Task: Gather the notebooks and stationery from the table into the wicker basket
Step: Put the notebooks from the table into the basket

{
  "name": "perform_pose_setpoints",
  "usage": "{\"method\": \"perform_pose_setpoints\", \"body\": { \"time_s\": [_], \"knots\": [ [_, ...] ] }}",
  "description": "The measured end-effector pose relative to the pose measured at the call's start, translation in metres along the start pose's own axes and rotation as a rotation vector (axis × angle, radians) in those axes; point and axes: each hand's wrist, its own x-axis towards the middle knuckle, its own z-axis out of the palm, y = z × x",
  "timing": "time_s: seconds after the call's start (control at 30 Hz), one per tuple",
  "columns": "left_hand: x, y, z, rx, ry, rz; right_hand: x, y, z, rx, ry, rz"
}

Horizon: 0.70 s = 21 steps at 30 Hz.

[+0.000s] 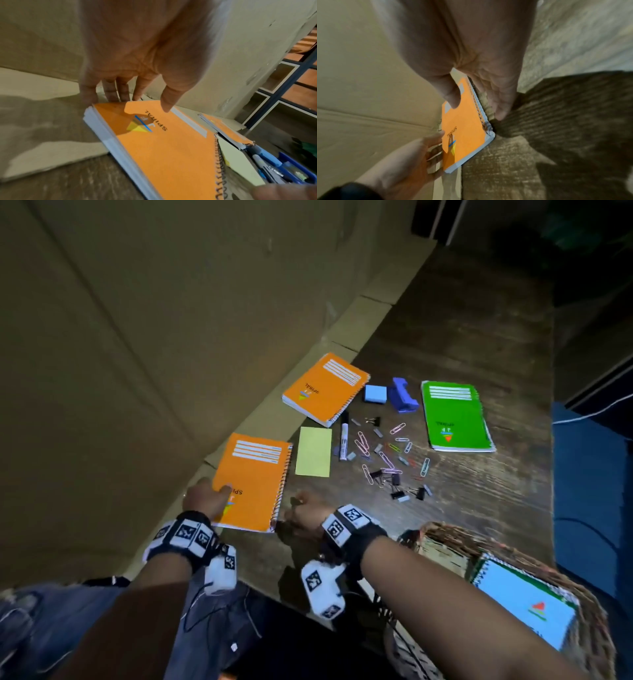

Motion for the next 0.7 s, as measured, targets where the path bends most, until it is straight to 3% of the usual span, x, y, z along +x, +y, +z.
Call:
{"method": "perform_pose_setpoints", "body": {
  "time_s": [0.2,0.33,0.47,0.57,0.7],
  "knots": [
    [-0.028,-0.003,0.01,0.049,0.014,0.041,0.012,0.001,0.016,0.161,0.039,0.073],
    [-0.071,0.006,0.012,-0.022,0.07,0.126,-0.009,0.003,0.001,-0.008,0.176,-0.008],
    [-0.121,0.038,0.011,-0.26,0.002,0.235,-0.062,0.014,-0.047,-0.002,0.225,-0.172],
    [-0.172,0.072,0.027,-0.425,-0.296,0.387,-0.122,0.052,-0.095,-0.01,0.348,-0.27],
    [-0.216,0.109,0.074,-0.199,-0.781,0.625,-0.207,0.131,-0.131,-0.036,0.533,-0.133]
  ]
}}
